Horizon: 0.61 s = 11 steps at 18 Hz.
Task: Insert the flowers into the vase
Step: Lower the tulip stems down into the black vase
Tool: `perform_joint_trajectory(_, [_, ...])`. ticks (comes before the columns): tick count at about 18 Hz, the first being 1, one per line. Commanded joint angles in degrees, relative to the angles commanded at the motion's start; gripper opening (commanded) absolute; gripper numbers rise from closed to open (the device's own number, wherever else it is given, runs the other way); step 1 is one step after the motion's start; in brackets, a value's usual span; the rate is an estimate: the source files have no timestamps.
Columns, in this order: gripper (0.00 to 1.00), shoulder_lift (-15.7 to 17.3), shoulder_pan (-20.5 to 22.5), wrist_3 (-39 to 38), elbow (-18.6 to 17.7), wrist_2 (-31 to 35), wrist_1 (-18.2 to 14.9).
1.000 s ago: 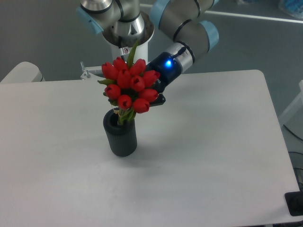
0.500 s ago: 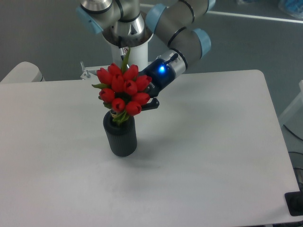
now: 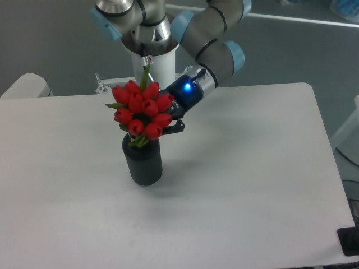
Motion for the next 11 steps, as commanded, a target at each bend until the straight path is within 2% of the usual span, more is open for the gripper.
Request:
perform_joint_trajectory(2, [0.28, -0.6, 0.1, 2.1, -0.6, 1.1, 0.1])
perform_joint_trajectory(6, [0.36, -2.2, 0.1, 4.1, -0.6, 1.7, 0.0])
perform_joint_trajectory(7, [0.42, -2.2, 0.1, 4.1, -0.6, 1.7, 0.0])
perform_joint_trajectory(8, [0.53, -2.2, 0.1, 4.1, -0.6, 1.7, 0.0])
perform_joint_trajectory(10, [0.83, -2.2, 0.1, 4.0, -0.6, 1.7, 0.0])
perform_joint_trajectory(11, [0.89, -2.4, 0.1, 4.0, -0.6, 1.6, 0.0])
